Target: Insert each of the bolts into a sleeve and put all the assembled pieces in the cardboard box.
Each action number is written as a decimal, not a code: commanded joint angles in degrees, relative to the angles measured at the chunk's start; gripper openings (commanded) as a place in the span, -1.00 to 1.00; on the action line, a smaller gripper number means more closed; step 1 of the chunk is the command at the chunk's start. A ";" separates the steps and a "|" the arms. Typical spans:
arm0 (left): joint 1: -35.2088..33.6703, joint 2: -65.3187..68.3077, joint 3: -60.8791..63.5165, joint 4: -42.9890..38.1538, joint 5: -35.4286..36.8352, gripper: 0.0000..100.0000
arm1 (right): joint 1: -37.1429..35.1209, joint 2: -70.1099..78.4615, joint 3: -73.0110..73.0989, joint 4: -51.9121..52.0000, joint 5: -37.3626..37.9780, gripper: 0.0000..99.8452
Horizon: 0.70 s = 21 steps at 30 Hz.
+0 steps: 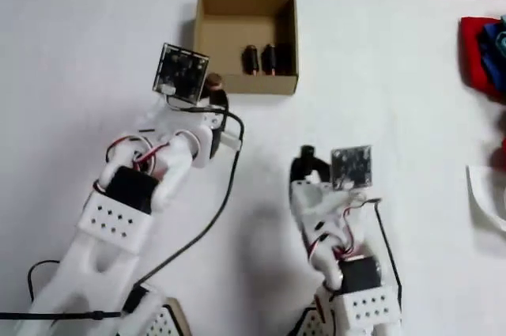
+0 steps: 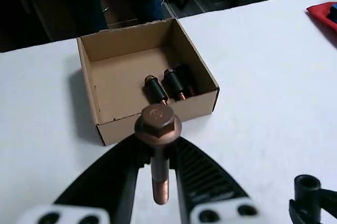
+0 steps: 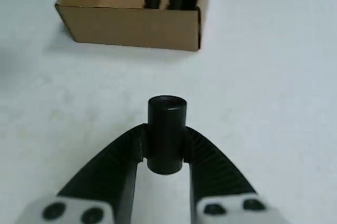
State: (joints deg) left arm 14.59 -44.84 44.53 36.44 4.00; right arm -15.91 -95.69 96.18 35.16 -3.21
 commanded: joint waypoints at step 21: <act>16.35 -0.44 -5.23 -16.53 0.62 -0.94 | -3.82 -6.29 0.88 -13.76 -0.18 -0.96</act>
State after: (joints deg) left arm 28.13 -44.84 43.12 22.02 4.00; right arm -18.90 -100.70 96.44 22.95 -3.21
